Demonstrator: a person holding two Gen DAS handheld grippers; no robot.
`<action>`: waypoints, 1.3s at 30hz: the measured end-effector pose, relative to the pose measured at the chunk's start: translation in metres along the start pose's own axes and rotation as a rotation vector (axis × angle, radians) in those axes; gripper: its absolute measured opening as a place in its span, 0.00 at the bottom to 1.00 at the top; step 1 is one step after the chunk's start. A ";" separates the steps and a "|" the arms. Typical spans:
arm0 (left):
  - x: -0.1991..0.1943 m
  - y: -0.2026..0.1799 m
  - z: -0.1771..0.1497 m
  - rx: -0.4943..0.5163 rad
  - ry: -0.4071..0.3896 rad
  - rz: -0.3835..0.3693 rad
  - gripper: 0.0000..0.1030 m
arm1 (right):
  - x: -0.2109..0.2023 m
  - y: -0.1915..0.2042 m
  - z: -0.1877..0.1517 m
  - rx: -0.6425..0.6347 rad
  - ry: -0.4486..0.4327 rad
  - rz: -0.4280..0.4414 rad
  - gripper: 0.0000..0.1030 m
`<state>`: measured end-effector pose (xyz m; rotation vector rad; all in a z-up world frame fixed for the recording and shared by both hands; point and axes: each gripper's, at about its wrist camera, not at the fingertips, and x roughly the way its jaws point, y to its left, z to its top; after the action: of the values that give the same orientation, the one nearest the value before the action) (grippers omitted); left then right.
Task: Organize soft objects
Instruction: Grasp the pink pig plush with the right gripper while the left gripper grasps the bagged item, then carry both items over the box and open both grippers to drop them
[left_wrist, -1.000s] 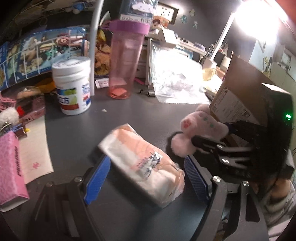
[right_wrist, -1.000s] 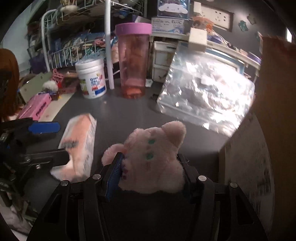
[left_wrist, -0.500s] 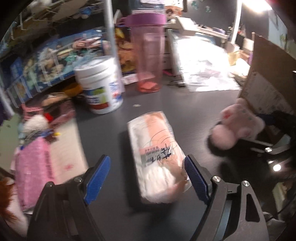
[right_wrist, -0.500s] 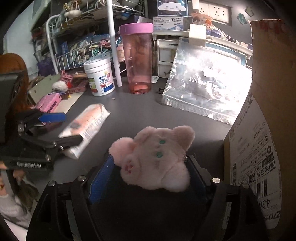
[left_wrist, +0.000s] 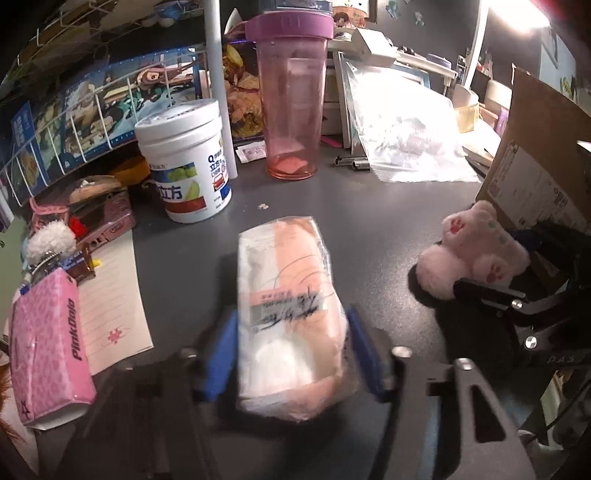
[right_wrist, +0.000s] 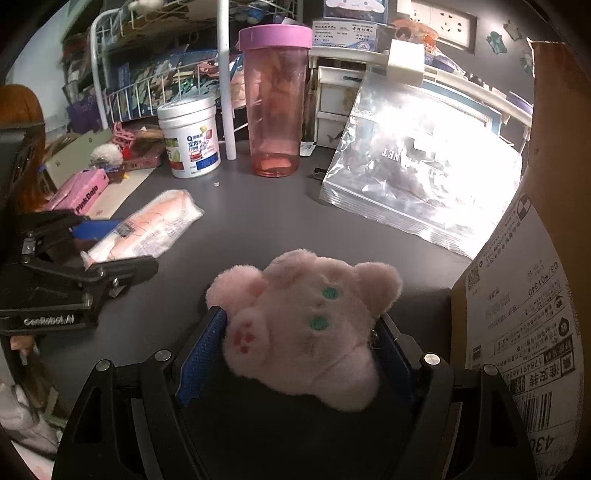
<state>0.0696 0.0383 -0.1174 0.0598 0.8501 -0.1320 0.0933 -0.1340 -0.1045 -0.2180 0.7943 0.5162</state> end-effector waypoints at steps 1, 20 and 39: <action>0.000 0.000 0.000 0.005 -0.003 0.001 0.39 | 0.000 0.000 0.000 -0.002 0.001 0.007 0.73; -0.042 0.021 -0.001 -0.035 -0.108 -0.010 0.21 | -0.024 0.016 0.003 -0.027 -0.098 0.080 0.48; -0.157 -0.028 0.083 0.134 -0.407 -0.140 0.21 | -0.182 -0.005 0.039 -0.050 -0.472 0.079 0.48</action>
<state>0.0247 0.0168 0.0554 0.0955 0.4378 -0.3215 0.0136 -0.1894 0.0548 -0.1041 0.3314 0.6325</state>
